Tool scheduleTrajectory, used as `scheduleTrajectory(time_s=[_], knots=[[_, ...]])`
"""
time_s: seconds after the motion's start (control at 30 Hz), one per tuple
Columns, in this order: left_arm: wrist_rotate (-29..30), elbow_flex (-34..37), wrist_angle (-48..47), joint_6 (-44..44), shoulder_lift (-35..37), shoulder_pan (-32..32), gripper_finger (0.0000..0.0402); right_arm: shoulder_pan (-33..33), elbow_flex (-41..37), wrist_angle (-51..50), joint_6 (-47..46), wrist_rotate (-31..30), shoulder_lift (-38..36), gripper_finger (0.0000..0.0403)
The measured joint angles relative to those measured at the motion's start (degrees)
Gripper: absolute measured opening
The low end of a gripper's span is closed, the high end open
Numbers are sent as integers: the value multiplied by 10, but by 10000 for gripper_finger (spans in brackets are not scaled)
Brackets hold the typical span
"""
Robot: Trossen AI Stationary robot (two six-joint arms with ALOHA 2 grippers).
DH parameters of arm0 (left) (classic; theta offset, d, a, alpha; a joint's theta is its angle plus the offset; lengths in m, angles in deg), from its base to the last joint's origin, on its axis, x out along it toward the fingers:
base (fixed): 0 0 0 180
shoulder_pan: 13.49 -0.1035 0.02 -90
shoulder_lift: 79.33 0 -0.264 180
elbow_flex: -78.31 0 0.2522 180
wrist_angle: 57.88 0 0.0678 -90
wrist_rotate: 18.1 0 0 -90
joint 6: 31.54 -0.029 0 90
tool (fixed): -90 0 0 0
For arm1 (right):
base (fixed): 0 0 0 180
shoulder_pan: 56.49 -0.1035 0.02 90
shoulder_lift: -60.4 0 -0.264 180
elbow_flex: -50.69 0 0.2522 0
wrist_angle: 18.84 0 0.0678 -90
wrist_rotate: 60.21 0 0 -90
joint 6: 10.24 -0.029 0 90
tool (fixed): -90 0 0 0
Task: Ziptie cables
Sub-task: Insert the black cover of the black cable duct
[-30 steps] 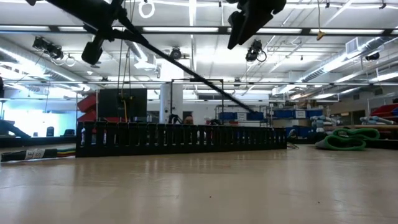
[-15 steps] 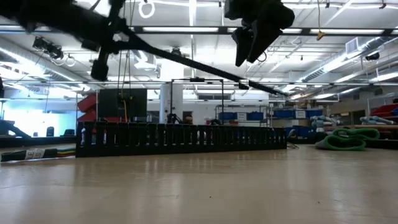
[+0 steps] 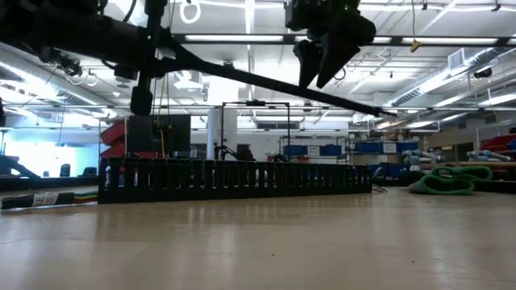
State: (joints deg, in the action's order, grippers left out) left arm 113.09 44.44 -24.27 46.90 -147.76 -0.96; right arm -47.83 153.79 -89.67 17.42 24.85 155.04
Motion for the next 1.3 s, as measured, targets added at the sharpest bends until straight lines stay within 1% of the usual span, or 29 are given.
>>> scheduleTrajectory(time_s=[0.1, 0.17, 0.23, 0.33, 0.47, 0.73, 0.97, 1.3], knots=[[2, -10, 4, 13, -26, 0, 0, 3, -5, -1, 3, -16, 0, 343], [4, -9, 23, 16, -38, 3, 0, 8, -7, -1, 7, -24, -1, 343], [11, -9, 44, 17, -50, 3, 0, 13, -7, -6, 2, -23, -1, 343], [14, -10, 77, 13, -58, 3, 0, 18, -13, 2, -10, -4, -1, 343], [17, -12, 84, 11, -60, 3, 0, 18, -24, 4, -27, 1, -1, 343], [12, -11, 84, 7, -62, 3, 0, 16, -67, 17, -30, 2, -1, 335], [12, -11, 62, 1, -62, 3, 0, 16, -67, 31, -31, 0, -1, 322], [6, -11, 63, 2, -62, 3, 0, 16, -67, 34, -35, 1, -1, 308]])
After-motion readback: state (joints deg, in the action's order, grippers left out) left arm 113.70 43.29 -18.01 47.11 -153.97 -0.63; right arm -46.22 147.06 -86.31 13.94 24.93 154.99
